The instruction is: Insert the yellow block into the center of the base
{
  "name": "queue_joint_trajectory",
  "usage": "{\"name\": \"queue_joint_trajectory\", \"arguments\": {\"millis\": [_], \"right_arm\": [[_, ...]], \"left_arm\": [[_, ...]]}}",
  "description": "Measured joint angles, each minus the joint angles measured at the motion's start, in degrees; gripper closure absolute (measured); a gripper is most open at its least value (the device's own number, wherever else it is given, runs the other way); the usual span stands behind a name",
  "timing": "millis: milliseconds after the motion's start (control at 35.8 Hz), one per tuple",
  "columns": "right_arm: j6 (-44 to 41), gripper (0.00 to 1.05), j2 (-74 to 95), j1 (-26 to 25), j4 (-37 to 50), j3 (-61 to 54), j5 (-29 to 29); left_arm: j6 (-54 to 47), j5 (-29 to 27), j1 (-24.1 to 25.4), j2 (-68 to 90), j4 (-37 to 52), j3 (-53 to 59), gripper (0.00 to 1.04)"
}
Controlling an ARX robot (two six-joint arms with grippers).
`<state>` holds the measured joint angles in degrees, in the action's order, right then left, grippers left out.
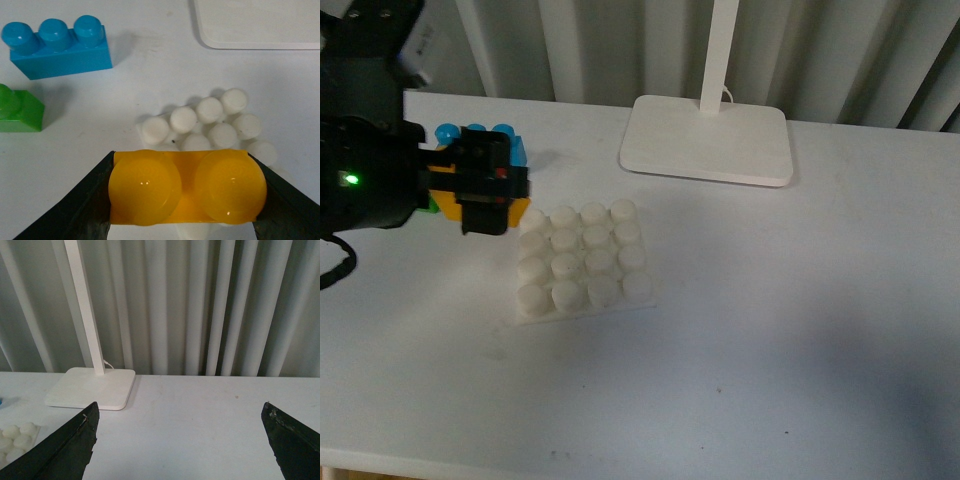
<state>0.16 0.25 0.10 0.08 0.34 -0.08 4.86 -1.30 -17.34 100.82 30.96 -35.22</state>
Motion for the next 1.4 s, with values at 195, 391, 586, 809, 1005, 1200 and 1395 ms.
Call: {"name": "queue_joint_trajectory", "arguments": {"millis": [195,391,586,809,1005,1200,1395], "right_arm": [[0.0,0.09,0.0,0.0,0.0,0.0,0.0],[0.0,0.09,0.0,0.0,0.0,0.0,0.0],[0.0,0.09,0.0,0.0,0.0,0.0,0.0],[0.0,0.09,0.0,0.0,0.0,0.0,0.0],[0.0,0.09,0.0,0.0,0.0,0.0,0.0],[0.0,0.09,0.0,0.0,0.0,0.0,0.0],[0.0,0.09,0.0,0.0,0.0,0.0,0.0]], "left_arm": [[5.6,-8.3,-6.3,1.5,-2.9,-2.4,0.39],[11.5,-15.7,-11.0,4.9,-3.2,-4.3,0.39],[15.1,-18.1,-13.9,10.9,-2.3,-7.7,0.39],[16.6,-19.1,-14.3,14.0,-1.9,-9.9,0.39],[17.7,-19.8,-14.3,15.8,-1.7,-10.4,0.39],[18.7,-20.8,-14.6,16.7,-1.7,-10.8,0.39],[19.9,-21.6,-15.3,16.9,-2.0,-11.2,0.39]]}}
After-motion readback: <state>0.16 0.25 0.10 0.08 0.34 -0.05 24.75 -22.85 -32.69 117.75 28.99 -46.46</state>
